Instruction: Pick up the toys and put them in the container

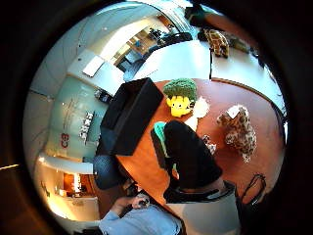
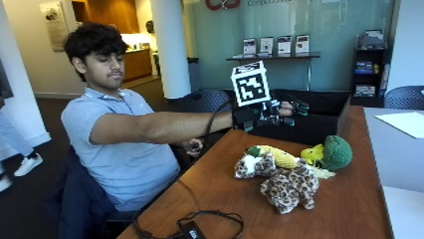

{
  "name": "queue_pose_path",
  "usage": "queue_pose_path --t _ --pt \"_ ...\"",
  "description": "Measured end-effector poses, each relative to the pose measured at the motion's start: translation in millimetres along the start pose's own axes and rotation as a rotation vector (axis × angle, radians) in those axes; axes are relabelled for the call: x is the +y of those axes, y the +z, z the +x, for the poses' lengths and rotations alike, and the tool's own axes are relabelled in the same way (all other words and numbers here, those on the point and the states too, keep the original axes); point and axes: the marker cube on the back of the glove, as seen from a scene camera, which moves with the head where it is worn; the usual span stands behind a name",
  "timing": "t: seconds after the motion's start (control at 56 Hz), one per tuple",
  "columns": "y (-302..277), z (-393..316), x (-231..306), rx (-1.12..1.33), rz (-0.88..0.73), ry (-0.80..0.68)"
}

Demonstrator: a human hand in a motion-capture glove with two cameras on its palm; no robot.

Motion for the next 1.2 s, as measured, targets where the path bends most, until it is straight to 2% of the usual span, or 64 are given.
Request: queue_pose_path --t 0.125,0.268,0.411,0.464,0.536,0.678,0.893,1.053,1.196 --pt "37.8 4.0 -3.7 -0.04 -0.123 0.02" --pt "95.7 28.0 -8.3 0.162 -0.214 0.107" --pt "153.9 59.9 -5.7 0.155 -0.34 0.178" --pt "171.0 66.4 -3.6 0.173 -0.342 0.159" --pt "181.2 68.2 -3.5 0.221 -0.252 0.114" --pt "179.4 67.8 -7.6 0.257 -0.075 0.059" --pt "147.2 50.3 -20.3 0.093 -0.042 0.059" --pt "89.3 -12.4 -46.4 0.01 0.025 -0.005" --pt "37.9 -101.7 -73.1 -0.032 0.083 -0.106"
